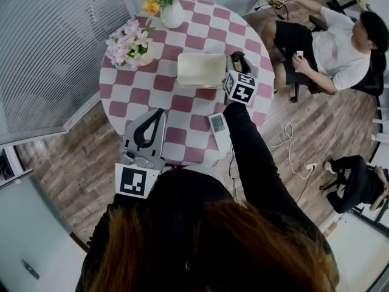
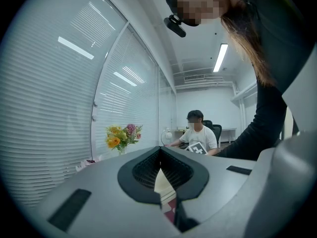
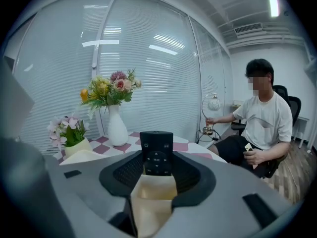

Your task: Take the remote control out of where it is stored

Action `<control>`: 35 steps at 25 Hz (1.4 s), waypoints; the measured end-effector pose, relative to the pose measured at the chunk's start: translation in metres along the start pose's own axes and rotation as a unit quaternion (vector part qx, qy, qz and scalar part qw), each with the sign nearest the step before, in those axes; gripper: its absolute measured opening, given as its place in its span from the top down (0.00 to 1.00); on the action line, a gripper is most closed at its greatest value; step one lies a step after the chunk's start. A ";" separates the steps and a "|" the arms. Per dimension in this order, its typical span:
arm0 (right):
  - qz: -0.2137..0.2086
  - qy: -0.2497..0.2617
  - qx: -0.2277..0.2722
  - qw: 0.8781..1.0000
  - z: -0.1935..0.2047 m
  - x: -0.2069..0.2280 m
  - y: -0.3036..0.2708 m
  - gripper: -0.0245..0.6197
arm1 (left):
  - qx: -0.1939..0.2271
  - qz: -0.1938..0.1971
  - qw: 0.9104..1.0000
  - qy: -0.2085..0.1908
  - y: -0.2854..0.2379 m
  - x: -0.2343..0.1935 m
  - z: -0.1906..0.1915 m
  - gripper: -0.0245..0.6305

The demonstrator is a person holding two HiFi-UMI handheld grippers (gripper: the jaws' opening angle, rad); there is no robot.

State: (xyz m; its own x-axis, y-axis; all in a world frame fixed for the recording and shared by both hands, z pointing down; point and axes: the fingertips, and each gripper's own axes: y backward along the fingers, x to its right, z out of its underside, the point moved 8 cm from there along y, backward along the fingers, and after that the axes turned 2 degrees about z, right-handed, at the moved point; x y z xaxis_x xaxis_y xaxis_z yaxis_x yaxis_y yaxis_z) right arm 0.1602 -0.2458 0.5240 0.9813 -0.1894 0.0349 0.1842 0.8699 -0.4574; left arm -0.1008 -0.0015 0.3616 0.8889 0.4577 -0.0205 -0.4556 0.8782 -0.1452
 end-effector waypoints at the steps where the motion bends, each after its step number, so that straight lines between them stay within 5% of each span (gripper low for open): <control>1: -0.003 0.003 0.010 1.000 -0.004 0.000 0.004 0.67 | 0.001 0.000 1.000 0.001 0.000 0.000 0.000 0.95; 18: -0.048 -0.003 0.149 0.988 -0.069 0.007 0.102 0.67 | 0.017 0.029 0.999 0.001 -0.006 0.005 -0.004 0.95; 35: -0.056 0.018 0.122 0.991 -0.030 0.007 0.197 0.67 | 0.027 0.073 0.997 0.006 -0.007 0.020 -0.006 0.95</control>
State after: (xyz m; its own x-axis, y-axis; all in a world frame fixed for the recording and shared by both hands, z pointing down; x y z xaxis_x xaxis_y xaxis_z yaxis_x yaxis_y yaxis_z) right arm 0.2022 -0.0892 0.4076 0.9523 -0.3027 0.0393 0.3035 0.9260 -0.2245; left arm -0.0797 0.0007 0.3565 0.8130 0.5801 -0.0499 -0.5822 0.8084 -0.0867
